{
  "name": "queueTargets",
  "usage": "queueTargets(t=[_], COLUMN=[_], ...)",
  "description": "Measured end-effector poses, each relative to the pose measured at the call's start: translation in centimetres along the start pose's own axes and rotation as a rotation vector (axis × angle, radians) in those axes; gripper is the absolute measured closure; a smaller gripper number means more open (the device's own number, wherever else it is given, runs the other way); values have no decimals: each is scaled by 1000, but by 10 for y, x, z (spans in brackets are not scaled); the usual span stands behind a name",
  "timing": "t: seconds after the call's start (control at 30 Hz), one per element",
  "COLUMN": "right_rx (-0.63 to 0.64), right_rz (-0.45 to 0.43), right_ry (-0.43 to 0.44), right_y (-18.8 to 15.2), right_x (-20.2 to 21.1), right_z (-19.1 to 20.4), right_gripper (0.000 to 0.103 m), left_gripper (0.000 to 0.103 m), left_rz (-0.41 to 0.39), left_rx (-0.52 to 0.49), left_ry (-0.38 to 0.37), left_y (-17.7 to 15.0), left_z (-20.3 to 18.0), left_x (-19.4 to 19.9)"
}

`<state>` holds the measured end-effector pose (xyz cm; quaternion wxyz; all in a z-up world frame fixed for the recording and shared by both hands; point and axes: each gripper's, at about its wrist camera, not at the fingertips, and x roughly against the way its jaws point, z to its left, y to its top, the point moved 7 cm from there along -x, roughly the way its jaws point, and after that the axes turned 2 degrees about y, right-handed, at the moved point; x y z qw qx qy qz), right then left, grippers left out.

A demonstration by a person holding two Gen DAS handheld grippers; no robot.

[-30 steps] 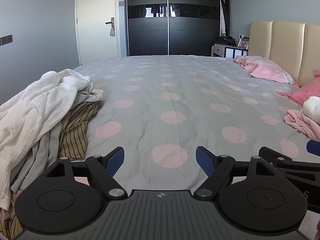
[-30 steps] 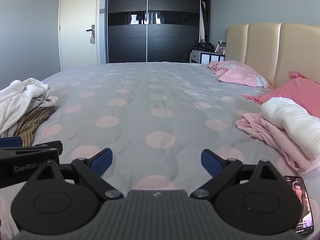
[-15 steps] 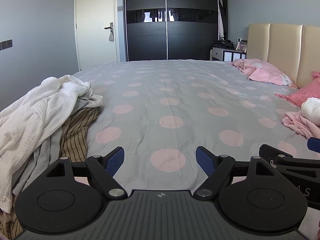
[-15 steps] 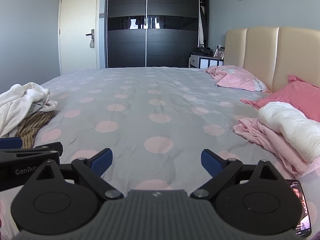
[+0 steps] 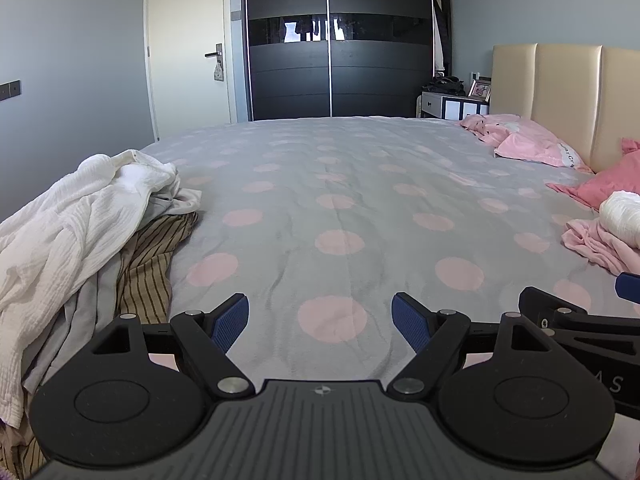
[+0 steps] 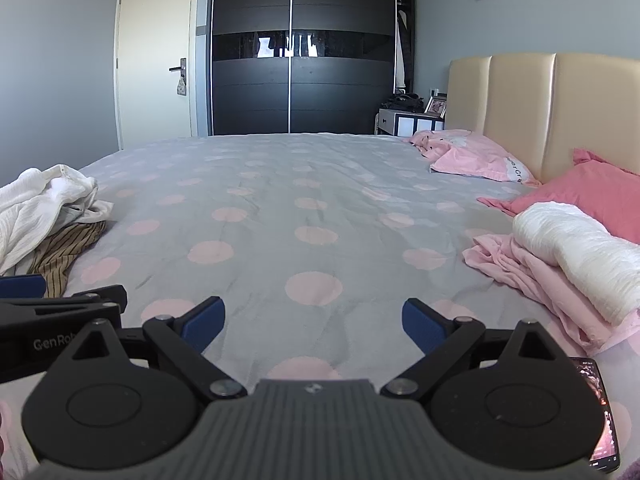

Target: Fold clothes

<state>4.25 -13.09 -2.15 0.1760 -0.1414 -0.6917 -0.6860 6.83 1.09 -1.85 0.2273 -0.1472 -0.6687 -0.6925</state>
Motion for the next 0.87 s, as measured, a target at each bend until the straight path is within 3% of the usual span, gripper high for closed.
queueTargets(t=[0.87], right_rx=[9], right_rz=[-9], right_ry=[8], right_y=[1], right_x=[2], right_z=[-2], right_gripper=[7], left_gripper=[24], left_rz=[-2], left_rx=[-5], left_ry=[-3], left_y=[0], left_z=[-1], left_x=[3])
